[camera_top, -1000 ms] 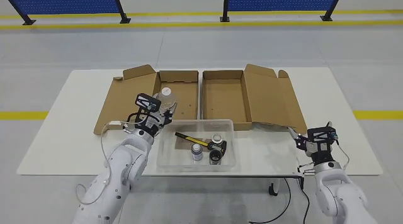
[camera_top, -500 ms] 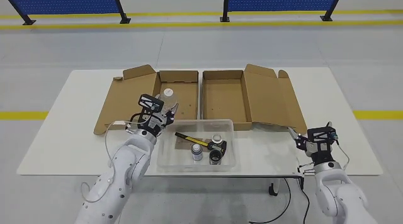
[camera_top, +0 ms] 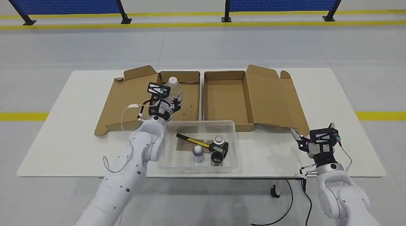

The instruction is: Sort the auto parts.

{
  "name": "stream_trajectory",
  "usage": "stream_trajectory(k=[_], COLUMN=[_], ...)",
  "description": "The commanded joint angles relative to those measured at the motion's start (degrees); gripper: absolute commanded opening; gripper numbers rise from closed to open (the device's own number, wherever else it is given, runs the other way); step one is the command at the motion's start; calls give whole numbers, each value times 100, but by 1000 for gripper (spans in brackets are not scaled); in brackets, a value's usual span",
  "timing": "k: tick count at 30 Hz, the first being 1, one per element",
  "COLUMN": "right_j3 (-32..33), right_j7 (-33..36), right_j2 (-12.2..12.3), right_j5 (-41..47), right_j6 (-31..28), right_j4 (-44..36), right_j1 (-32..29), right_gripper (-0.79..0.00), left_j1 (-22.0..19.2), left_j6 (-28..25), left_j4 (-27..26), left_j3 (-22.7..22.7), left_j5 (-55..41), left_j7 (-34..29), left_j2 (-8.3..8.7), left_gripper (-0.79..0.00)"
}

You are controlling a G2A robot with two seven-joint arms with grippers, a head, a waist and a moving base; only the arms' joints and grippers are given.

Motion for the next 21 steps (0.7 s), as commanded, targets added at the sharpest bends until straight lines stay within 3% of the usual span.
stream_trajectory(k=[1,8,16,17,19,20,21], right_j3=[0,0,0,0,0,0,0], right_j7=[0,0,0,0,0,0,0], right_j2=[0,0,0,0,0,0,0], right_j5=[0,0,0,0,0,0,0], right_j6=[0,0,0,0,0,0,0], right_j4=[0,0,0,0,0,0,0], right_j1=[0,0,0,0,0,0,0], right_gripper=[0,0,0,0,0,0,0], left_j1=[-162,-526,-714,-726,-738,-739,-735], left_j6=[18,142,130,133,129,123,122], left_j4=[356,1359,1898,1940,2010,2038,2058], left_j3=[105,253,257,250,240,239,235], left_j5=[-18,-214,-236,-241,-241,-223,-217], left_j7=[67,343,522,527,534,538,541], left_j2=[-51,-211,-301,-309,-323,-328,-334], left_gripper=[-785,-785,-760,-650,-554,-471,-240])
